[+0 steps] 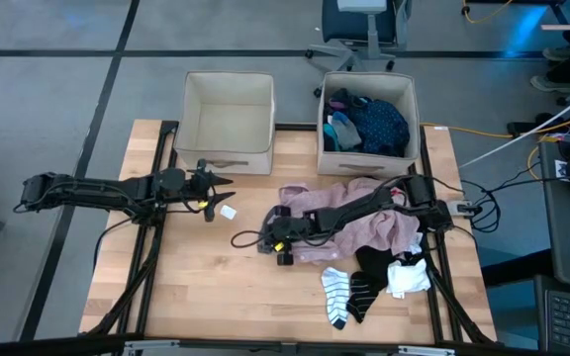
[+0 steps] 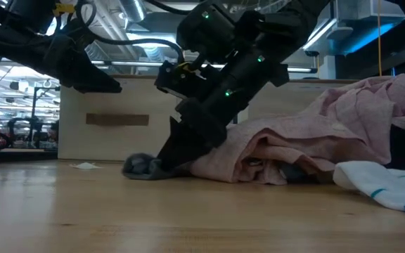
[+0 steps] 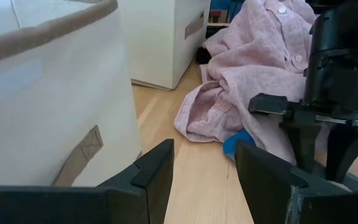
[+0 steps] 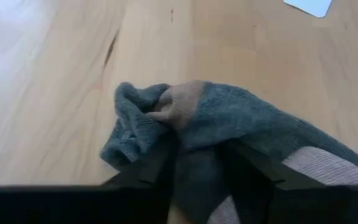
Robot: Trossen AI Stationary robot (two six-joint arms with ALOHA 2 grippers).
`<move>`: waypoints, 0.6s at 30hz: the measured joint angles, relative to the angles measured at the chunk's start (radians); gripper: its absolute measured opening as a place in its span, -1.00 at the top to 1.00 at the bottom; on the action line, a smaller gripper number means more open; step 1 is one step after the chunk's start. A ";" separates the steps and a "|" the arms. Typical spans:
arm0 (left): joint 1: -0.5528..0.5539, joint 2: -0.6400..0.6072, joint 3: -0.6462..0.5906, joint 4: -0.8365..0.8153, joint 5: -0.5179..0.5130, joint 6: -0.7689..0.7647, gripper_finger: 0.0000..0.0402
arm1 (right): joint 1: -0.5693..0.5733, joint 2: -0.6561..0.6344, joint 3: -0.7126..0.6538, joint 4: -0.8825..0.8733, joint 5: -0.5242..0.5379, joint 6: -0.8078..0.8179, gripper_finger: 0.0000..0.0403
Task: Sort clothes
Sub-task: Put the gray sock into the right laundry organizer
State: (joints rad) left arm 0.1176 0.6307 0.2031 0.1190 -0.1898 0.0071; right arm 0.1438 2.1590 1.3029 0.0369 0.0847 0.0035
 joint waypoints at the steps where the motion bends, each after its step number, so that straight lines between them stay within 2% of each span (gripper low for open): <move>1: 0.000 0.000 0.000 0.000 0.000 0.000 0.19 | 0.000 0.000 0.000 -0.001 0.001 -0.003 0.48; 6: 0.000 0.000 0.000 -0.001 0.000 0.002 0.19 | 0.000 0.001 -0.001 -0.010 0.006 -0.014 0.92; 12: 0.000 0.000 0.000 -0.005 0.000 0.003 0.19 | 0.000 -0.031 0.013 -0.051 0.032 -0.023 0.87; 18: 0.000 0.000 0.000 -0.005 0.000 0.003 0.19 | 0.001 -0.146 0.031 -0.069 0.083 -0.073 0.96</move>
State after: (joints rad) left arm 0.1177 0.6304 0.2031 0.1143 -0.1898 0.0100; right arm 0.1444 2.0131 1.3338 -0.0326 0.1680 -0.0690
